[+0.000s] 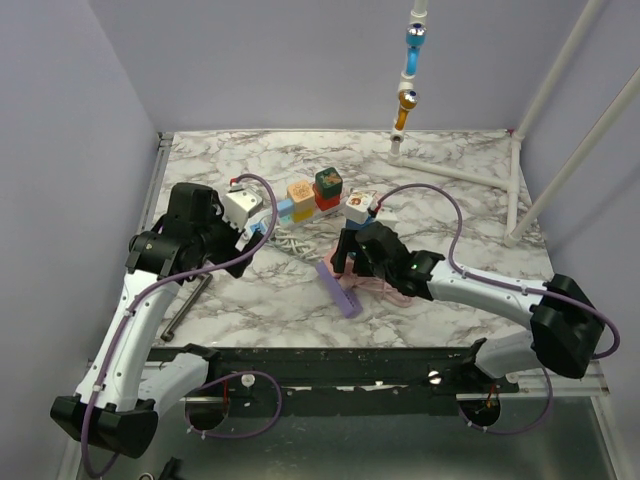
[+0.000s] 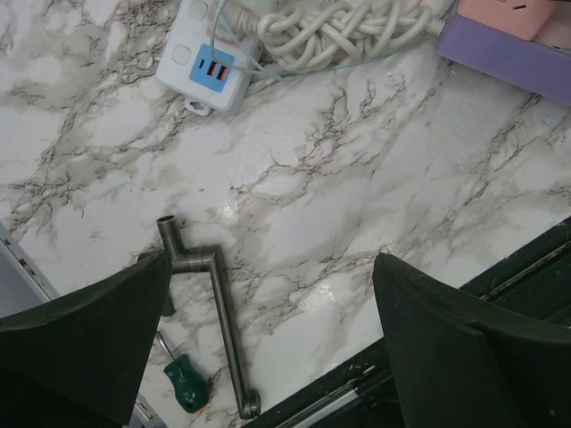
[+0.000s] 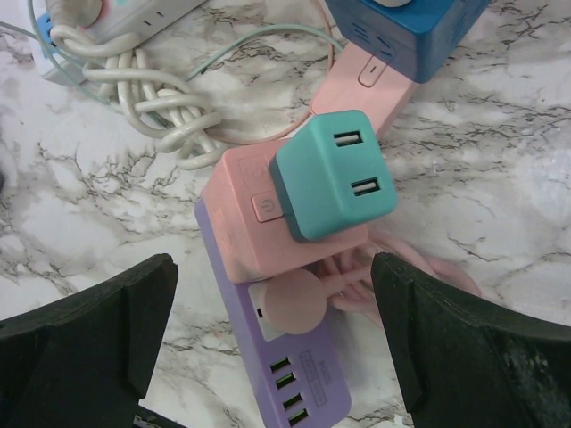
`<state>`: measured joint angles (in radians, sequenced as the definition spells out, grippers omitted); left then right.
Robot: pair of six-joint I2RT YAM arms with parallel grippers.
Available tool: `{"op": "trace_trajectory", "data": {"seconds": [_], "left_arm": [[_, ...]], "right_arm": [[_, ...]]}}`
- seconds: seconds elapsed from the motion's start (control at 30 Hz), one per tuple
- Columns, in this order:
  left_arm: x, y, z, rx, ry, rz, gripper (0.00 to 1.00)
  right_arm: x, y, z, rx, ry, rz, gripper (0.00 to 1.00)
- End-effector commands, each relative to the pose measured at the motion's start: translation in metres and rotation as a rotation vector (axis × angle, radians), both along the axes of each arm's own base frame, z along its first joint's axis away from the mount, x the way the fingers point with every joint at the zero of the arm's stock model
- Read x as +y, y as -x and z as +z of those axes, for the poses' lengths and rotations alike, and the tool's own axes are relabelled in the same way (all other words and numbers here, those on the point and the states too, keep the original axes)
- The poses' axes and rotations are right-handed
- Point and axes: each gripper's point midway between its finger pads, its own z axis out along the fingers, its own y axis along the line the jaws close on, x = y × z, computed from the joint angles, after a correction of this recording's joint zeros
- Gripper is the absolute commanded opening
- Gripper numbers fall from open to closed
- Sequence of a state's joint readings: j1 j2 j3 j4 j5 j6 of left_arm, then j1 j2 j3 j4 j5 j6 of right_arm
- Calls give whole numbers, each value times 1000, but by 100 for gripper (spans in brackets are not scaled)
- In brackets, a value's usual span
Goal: Pull the plug off the socket
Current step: Remove the plug from the socket.
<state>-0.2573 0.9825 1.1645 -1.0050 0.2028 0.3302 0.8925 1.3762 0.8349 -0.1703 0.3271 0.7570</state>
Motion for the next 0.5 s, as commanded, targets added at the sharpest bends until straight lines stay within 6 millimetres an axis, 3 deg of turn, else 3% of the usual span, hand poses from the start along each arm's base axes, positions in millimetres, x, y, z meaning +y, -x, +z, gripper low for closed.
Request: {"op": "trace_trajectory", "data": {"seconds": [0.0, 0.13, 0.27, 0.47], "left_arm": [[3, 6, 7, -9, -10, 12, 99], [0, 10, 5, 24, 7, 18, 99], [-1, 11, 7, 24, 5, 20, 99], [-1, 10, 10, 5, 11, 20, 99]], "right_arm": [[19, -6, 4, -20, -29, -2, 100], [10, -16, -9, -45, 15, -73, 100], [17, -20, -6, -114, -55, -53, 100], [14, -18, -18, -126, -69, -50, 100]]}}
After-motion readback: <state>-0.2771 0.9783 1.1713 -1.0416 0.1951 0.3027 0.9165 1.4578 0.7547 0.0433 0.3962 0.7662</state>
